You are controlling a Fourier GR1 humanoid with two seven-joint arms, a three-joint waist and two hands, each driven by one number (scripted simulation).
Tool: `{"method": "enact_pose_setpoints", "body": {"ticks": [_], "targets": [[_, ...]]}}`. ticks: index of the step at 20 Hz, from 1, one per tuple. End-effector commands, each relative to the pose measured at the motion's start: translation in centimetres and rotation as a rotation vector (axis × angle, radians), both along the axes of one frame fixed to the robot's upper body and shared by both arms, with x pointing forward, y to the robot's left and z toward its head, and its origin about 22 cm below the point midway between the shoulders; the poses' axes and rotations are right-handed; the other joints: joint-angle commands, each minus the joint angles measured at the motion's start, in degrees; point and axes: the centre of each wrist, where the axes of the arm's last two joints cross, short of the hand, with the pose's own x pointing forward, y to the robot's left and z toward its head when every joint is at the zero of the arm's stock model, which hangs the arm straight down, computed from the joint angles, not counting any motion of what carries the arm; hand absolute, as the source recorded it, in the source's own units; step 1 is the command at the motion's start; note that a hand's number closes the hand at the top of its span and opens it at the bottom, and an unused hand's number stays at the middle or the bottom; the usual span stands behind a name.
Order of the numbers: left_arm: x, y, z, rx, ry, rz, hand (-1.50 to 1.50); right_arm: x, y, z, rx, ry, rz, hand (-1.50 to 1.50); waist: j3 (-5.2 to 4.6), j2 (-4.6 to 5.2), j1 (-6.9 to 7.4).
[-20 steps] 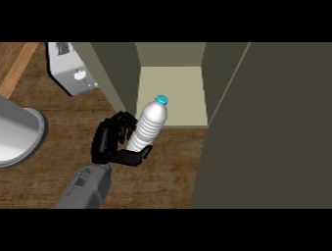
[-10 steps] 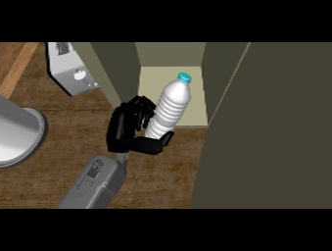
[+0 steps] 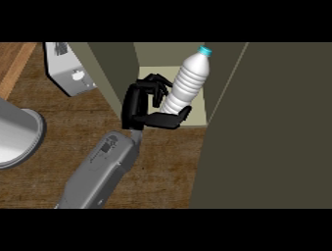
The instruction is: Pick up the bottled water, place it into the cabinet and close the cabinet
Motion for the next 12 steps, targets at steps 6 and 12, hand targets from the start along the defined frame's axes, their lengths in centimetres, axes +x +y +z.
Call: {"method": "enact_pose_setpoints", "body": {"ticks": [6,12], "targets": [[2.5,-1.6,1.3,0.000,0.096,0.090,1.50,-3.0,-1.9,1.4,-0.018,-0.022,0.010,-1.50,0.03,0.06,-0.86],[4.1,0.2,-1.0,0.020,0.122,0.179,1.50,-2.4,-1.9,1.0,0.013,-0.041,-0.015,-1.50,0.01,0.33,-0.99]]}}
